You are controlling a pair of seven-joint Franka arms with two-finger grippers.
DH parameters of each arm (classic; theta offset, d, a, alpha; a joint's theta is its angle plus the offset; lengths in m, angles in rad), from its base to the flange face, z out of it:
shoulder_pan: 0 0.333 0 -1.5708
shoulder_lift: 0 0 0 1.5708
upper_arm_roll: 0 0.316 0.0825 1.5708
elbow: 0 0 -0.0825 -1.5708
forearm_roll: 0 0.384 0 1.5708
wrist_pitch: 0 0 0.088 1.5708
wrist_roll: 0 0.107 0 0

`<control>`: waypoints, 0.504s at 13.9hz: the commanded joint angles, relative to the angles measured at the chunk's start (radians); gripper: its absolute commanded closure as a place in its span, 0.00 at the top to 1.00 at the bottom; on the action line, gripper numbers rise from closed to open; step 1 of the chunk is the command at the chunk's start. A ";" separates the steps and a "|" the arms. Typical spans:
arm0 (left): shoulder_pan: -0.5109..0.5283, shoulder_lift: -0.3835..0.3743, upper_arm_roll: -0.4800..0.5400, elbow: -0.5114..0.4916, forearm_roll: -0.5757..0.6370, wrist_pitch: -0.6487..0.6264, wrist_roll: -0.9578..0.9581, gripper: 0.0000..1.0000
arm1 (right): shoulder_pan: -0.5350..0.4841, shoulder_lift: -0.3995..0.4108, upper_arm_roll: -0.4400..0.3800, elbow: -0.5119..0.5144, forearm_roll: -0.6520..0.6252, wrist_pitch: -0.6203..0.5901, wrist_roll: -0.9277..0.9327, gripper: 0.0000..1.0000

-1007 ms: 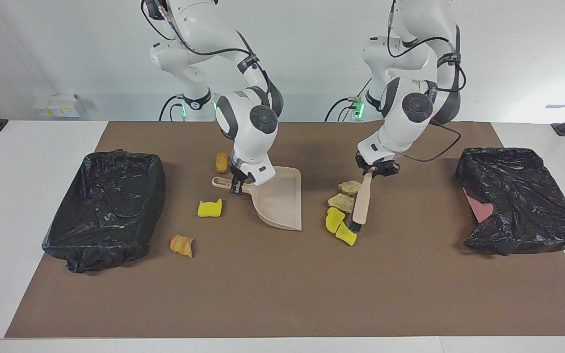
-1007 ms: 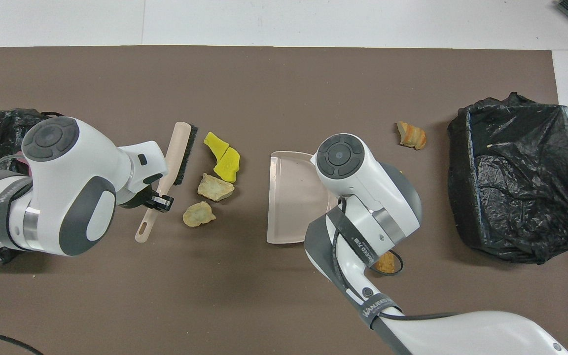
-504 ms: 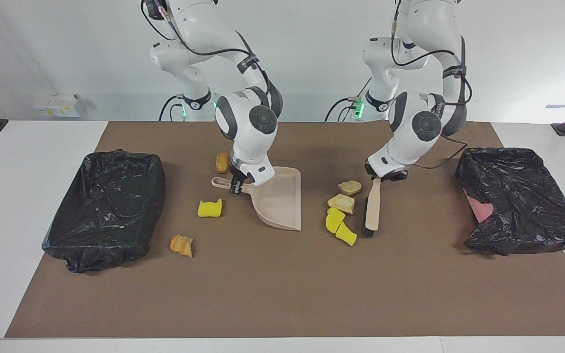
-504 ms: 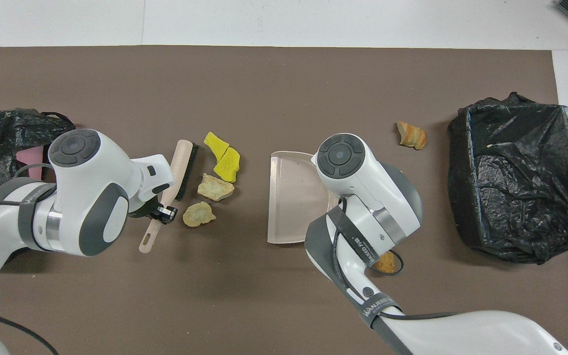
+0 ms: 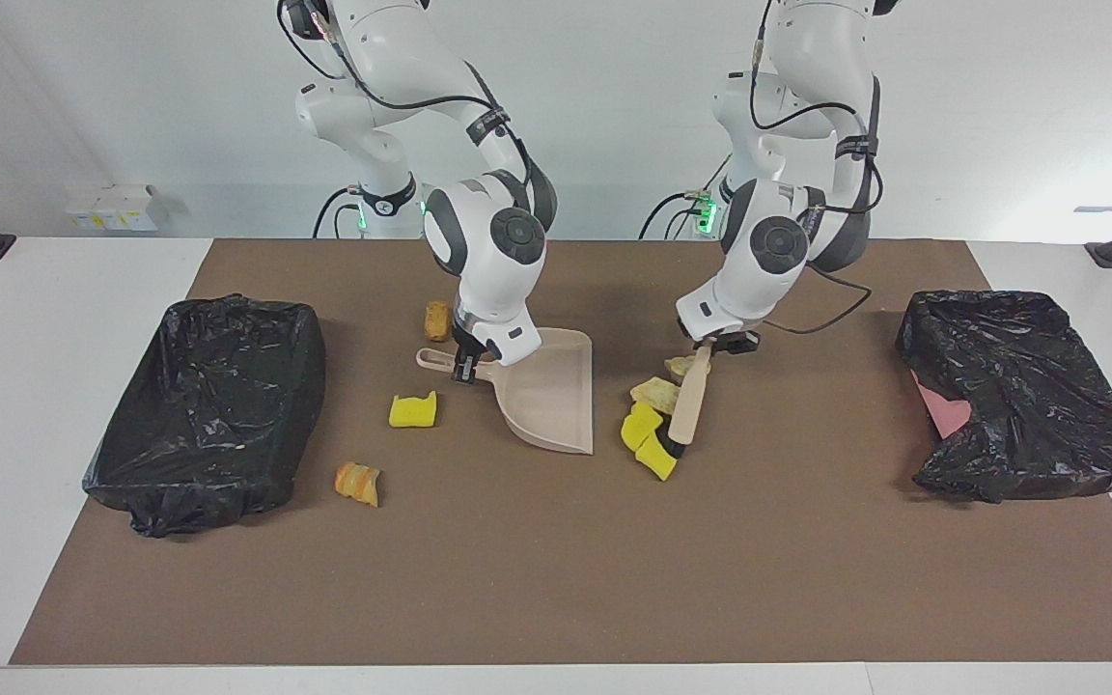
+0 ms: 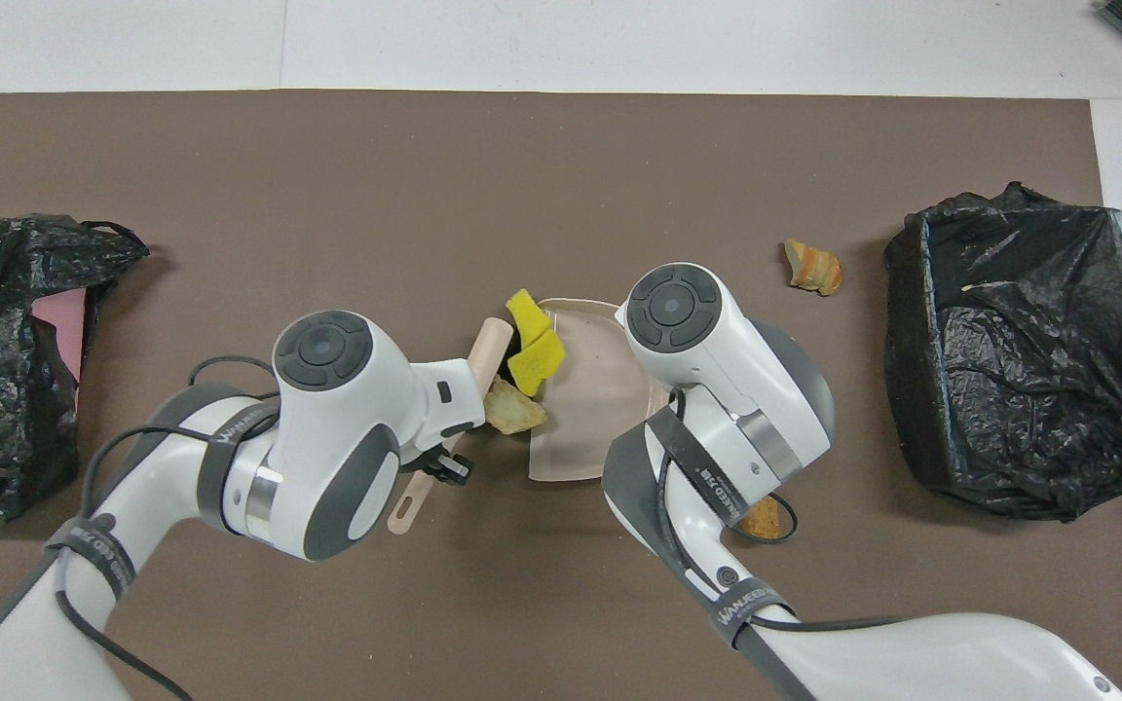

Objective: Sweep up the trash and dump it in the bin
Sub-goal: 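Sweep the sponge pieces and chunks into the dustpan with the left gripper, then sweep the remaining chunk into the dustpan with the left gripper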

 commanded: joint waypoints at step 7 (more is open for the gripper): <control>-0.026 -0.078 0.022 0.007 -0.085 -0.020 -0.136 0.00 | -0.016 -0.023 0.008 -0.035 -0.035 0.021 0.023 0.00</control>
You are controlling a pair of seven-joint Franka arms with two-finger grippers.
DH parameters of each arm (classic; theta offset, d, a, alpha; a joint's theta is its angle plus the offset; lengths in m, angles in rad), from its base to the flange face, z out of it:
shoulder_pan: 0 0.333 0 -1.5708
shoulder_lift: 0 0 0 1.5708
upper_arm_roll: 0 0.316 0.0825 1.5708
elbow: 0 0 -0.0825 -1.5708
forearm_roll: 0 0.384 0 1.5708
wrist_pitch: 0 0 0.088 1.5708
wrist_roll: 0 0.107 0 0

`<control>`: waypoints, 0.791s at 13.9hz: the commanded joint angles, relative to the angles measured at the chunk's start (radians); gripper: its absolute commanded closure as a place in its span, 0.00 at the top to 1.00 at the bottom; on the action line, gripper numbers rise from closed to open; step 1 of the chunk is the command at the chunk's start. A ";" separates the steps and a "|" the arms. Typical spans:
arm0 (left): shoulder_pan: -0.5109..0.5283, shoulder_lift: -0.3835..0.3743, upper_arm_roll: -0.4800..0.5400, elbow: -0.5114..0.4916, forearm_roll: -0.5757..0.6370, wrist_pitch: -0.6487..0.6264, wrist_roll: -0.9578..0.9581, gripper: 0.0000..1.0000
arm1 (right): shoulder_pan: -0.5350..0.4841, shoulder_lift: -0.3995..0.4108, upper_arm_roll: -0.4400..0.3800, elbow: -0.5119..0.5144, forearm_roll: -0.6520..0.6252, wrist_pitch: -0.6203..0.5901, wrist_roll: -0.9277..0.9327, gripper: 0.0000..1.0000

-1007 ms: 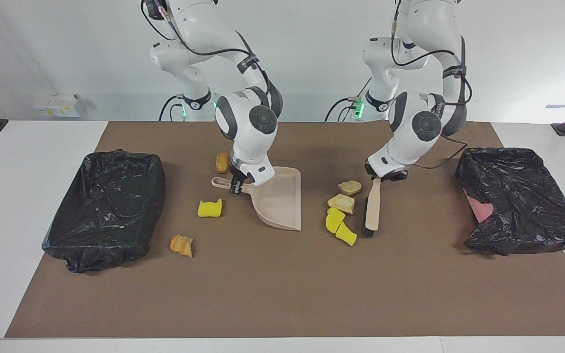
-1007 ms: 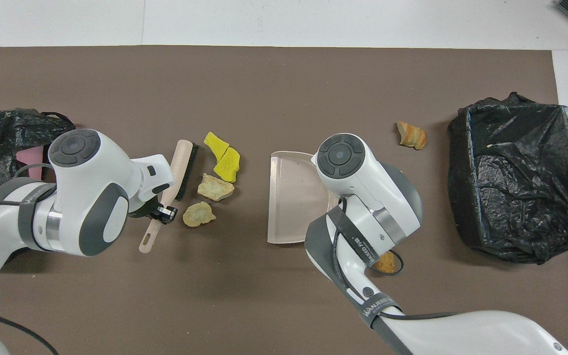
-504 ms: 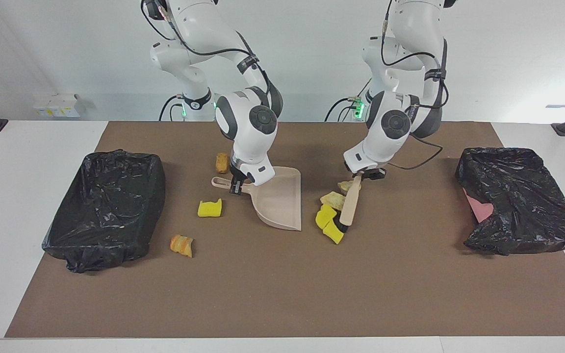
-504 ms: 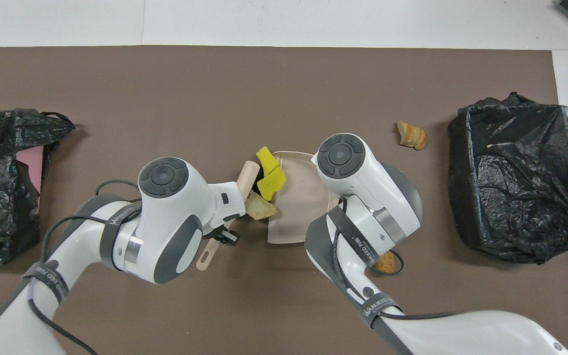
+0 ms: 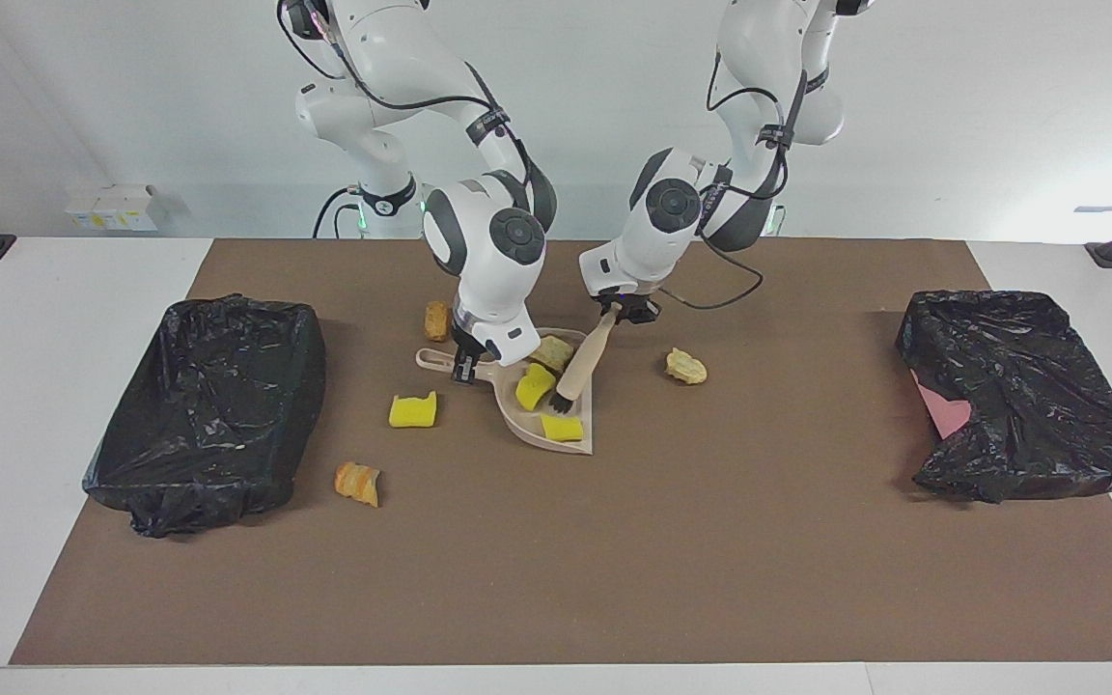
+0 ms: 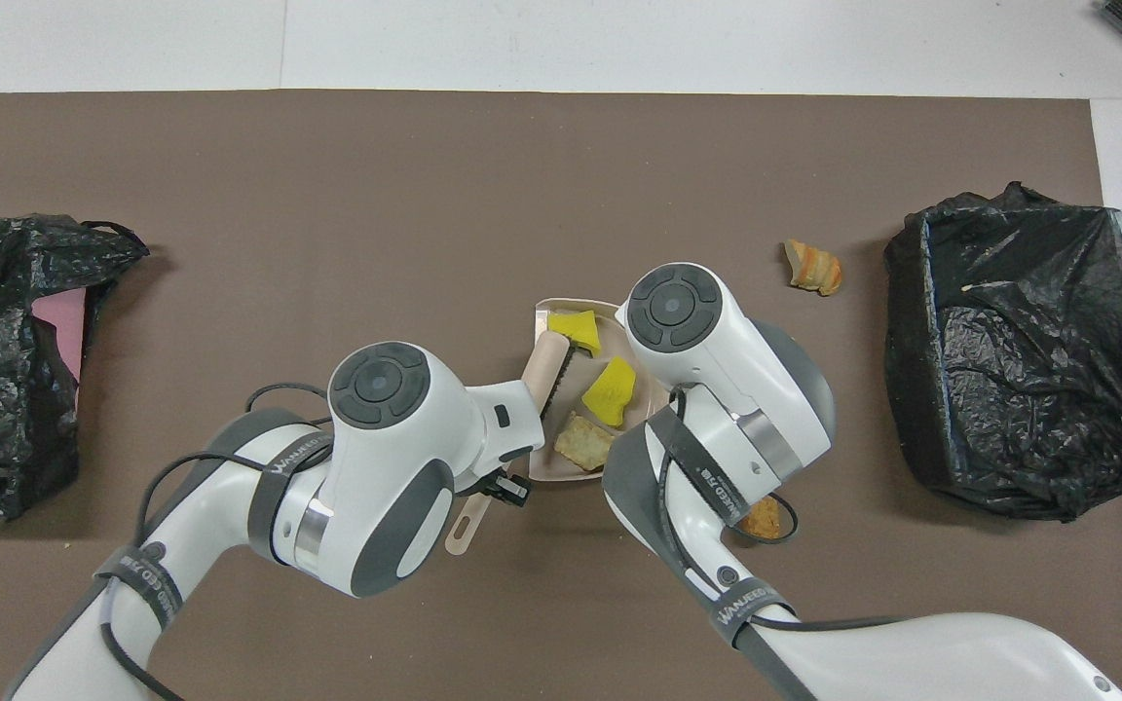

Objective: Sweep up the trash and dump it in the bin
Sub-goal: 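Sweep the remaining chunk into the dustpan with the left gripper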

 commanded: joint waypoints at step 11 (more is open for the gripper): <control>0.237 -0.300 0.008 -0.269 0.159 -0.235 -0.515 0.00 | -0.022 -0.023 0.010 -0.035 -0.035 0.021 0.020 0.00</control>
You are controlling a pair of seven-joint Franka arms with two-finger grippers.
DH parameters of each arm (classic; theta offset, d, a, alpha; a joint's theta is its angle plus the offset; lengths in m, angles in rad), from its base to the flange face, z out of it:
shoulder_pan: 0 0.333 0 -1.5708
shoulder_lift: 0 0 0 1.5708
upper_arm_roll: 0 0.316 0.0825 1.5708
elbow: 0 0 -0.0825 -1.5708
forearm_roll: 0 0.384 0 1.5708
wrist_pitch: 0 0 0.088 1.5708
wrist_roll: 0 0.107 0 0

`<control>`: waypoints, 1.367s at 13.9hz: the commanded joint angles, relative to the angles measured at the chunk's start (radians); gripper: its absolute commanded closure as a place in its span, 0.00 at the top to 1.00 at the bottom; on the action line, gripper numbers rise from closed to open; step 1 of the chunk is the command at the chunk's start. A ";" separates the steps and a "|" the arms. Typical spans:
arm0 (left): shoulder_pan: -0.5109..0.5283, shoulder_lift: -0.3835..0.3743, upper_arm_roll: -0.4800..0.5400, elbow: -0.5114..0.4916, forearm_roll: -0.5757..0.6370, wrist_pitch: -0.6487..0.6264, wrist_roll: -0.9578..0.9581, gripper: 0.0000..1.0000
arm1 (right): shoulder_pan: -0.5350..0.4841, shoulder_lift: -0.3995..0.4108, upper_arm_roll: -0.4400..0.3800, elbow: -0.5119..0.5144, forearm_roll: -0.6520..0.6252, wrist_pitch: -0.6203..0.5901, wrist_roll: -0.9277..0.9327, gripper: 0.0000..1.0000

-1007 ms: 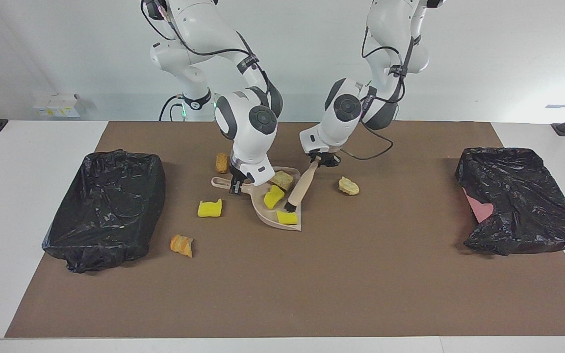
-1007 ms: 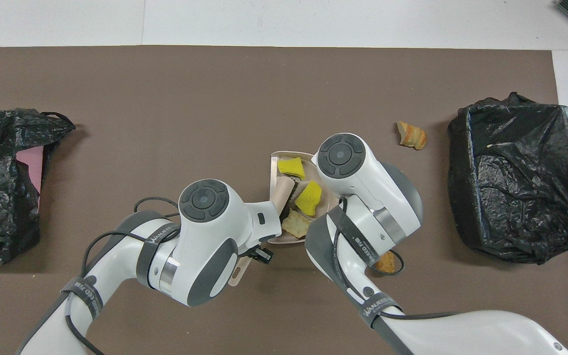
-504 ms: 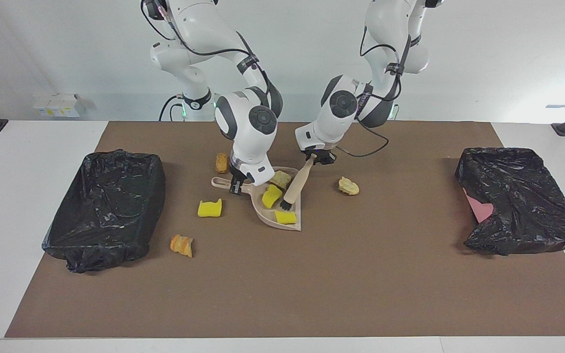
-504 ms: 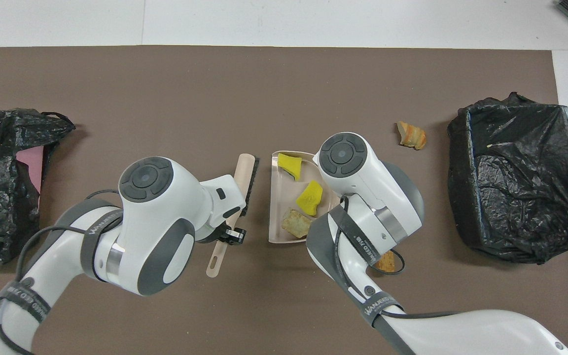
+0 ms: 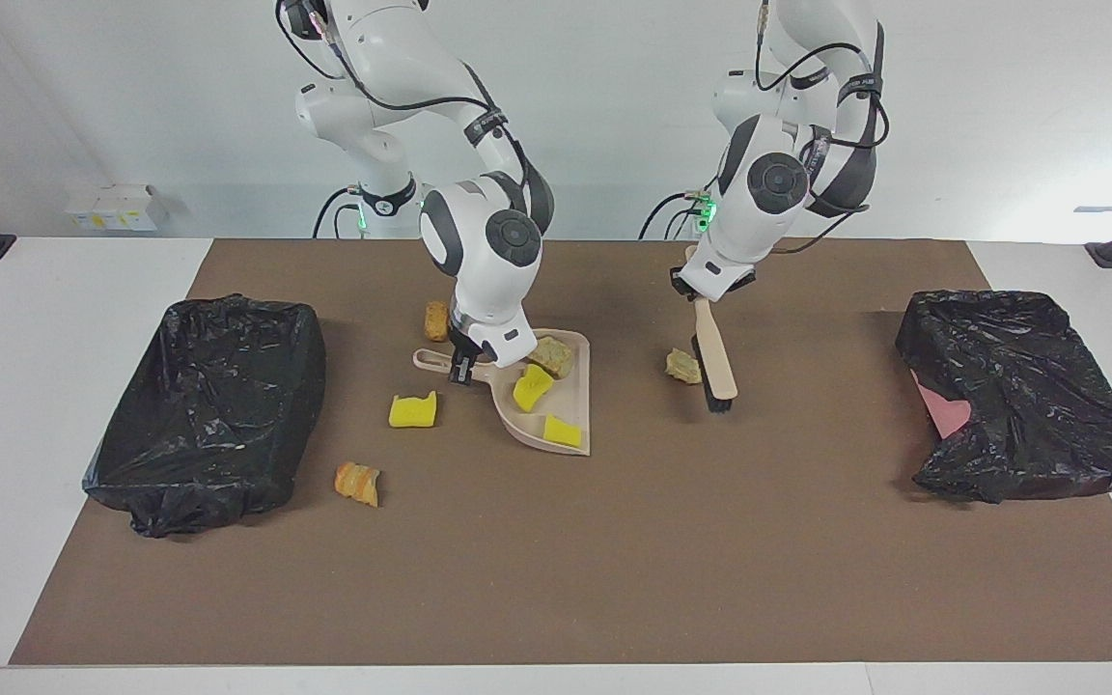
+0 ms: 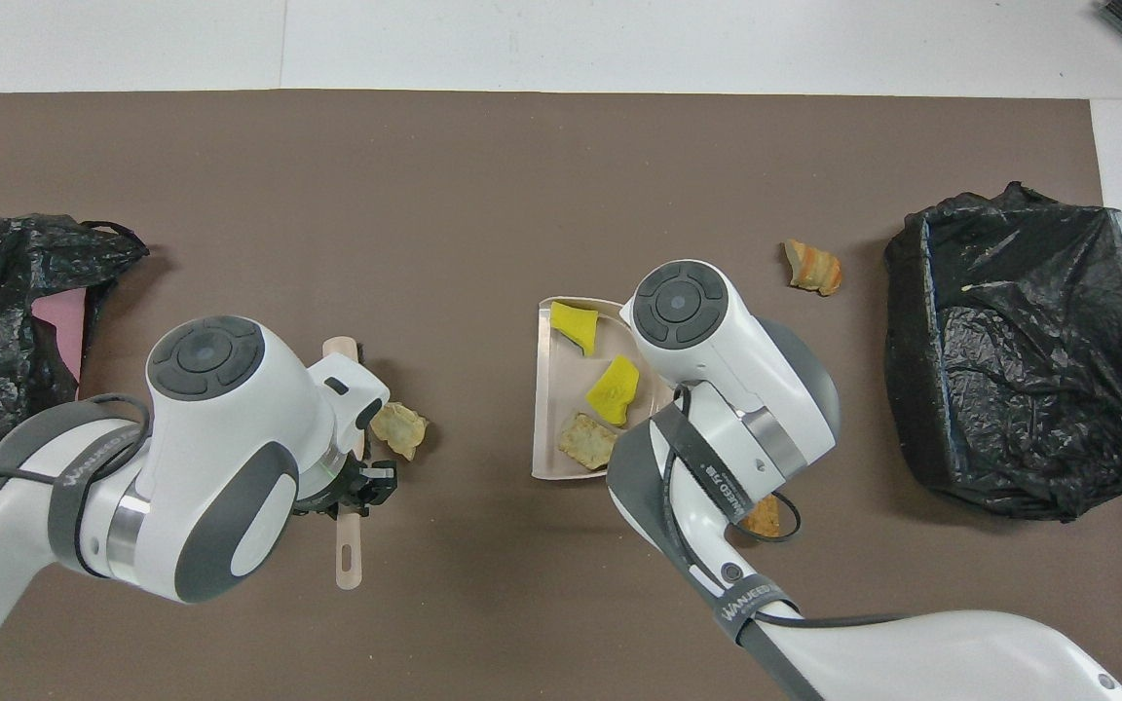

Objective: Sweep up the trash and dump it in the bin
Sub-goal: 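Sweep the remaining chunk into the dustpan with the left gripper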

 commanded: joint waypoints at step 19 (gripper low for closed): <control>-0.268 0.180 -0.063 -0.007 -0.226 0.511 0.070 0.00 | -0.025 -0.019 0.010 -0.031 -0.033 0.024 0.020 0.00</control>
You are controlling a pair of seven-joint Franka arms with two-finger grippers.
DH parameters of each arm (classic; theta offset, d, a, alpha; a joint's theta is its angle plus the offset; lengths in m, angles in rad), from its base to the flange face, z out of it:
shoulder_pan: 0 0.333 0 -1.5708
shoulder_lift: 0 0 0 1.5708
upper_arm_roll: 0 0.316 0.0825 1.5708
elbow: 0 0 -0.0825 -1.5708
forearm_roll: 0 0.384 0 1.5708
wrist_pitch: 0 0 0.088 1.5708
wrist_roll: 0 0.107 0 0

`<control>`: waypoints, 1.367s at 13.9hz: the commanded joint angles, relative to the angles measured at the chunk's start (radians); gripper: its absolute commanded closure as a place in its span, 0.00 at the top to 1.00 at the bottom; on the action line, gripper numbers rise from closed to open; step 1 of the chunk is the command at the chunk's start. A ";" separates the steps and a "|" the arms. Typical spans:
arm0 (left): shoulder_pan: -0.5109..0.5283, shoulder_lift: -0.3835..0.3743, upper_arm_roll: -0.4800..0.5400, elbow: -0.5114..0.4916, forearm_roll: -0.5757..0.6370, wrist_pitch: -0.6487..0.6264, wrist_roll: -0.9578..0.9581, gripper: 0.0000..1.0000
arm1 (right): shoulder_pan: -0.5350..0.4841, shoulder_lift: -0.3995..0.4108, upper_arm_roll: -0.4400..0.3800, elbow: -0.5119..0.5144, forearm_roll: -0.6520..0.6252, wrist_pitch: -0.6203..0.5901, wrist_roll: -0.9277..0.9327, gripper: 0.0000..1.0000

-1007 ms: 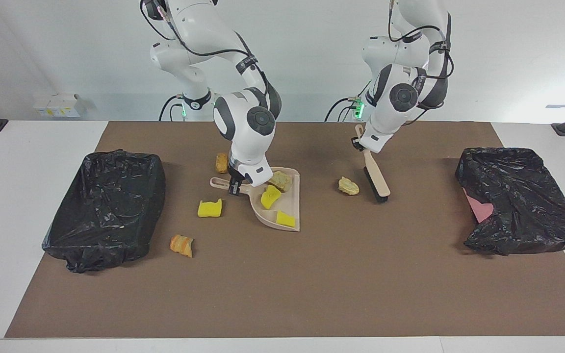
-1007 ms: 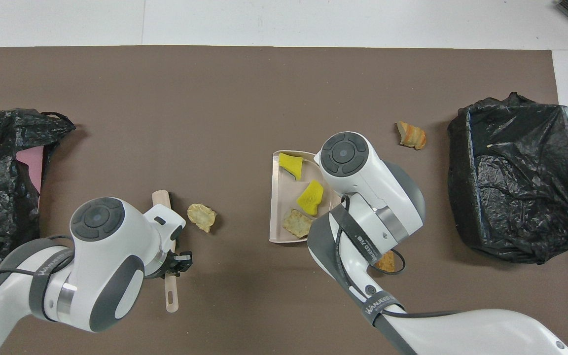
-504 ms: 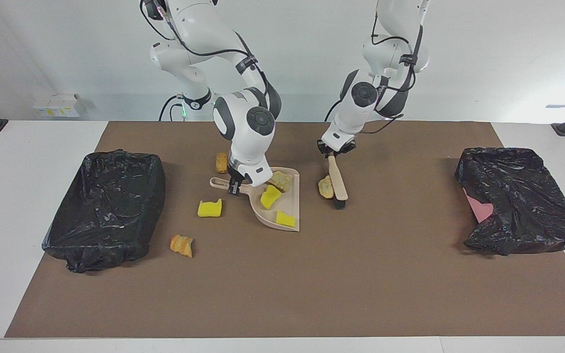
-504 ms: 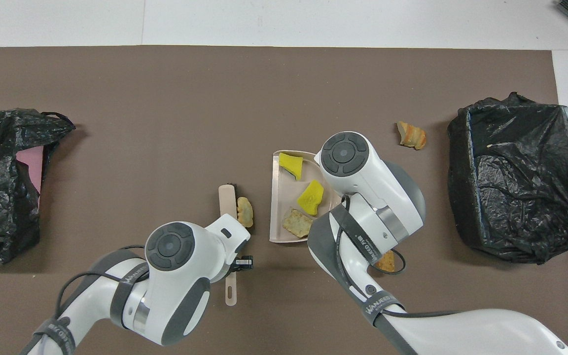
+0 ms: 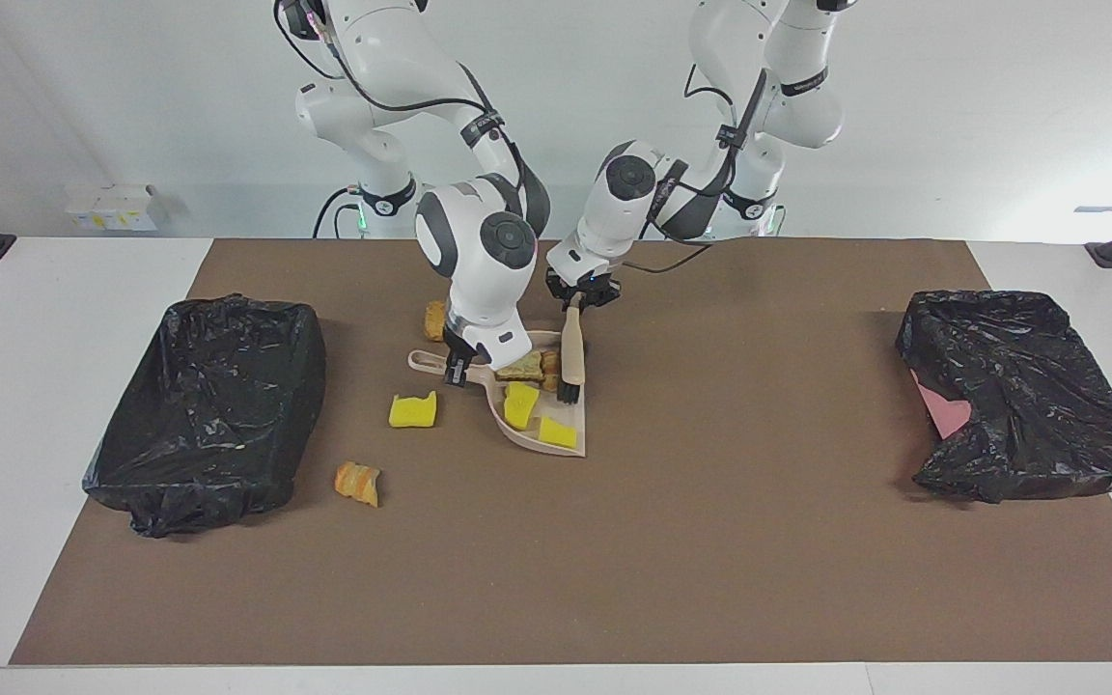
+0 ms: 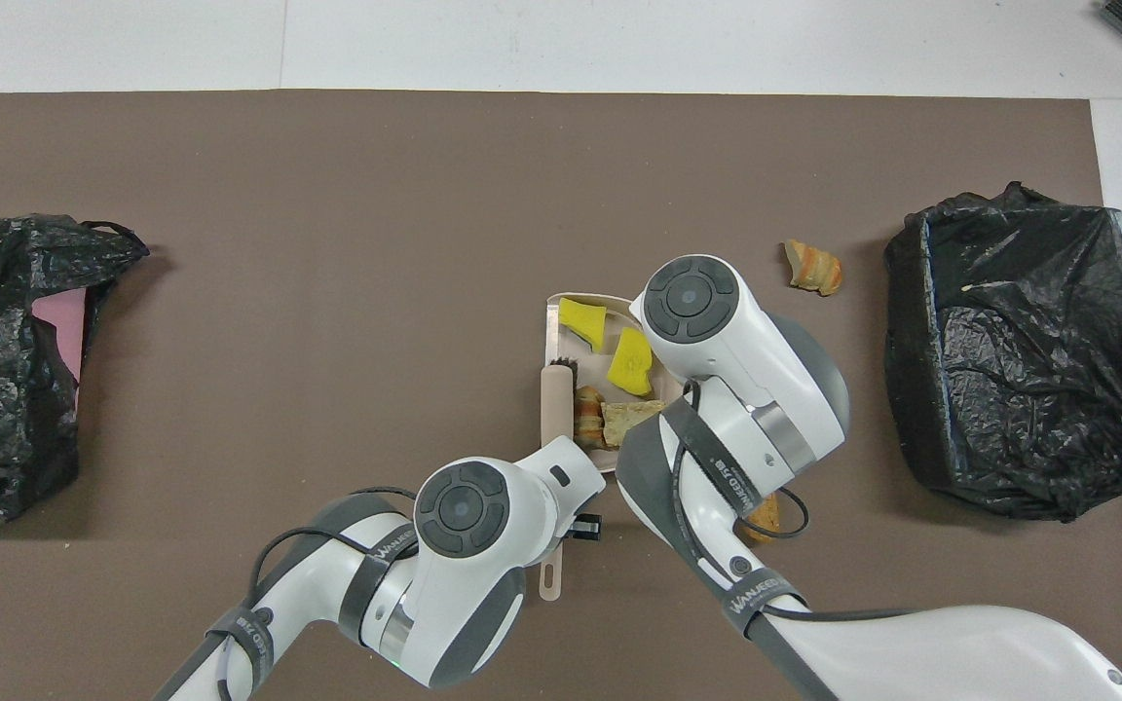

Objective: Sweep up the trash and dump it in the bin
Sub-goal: 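Sweep the remaining chunk into the dustpan with the left gripper, then lift the dustpan with the right gripper while the left gripper withdraws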

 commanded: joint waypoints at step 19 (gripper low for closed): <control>-0.113 -0.186 -0.005 -0.170 0.008 -0.193 -0.427 0.00 | -0.054 -0.010 0.010 0.009 -0.008 0.030 0.041 0.00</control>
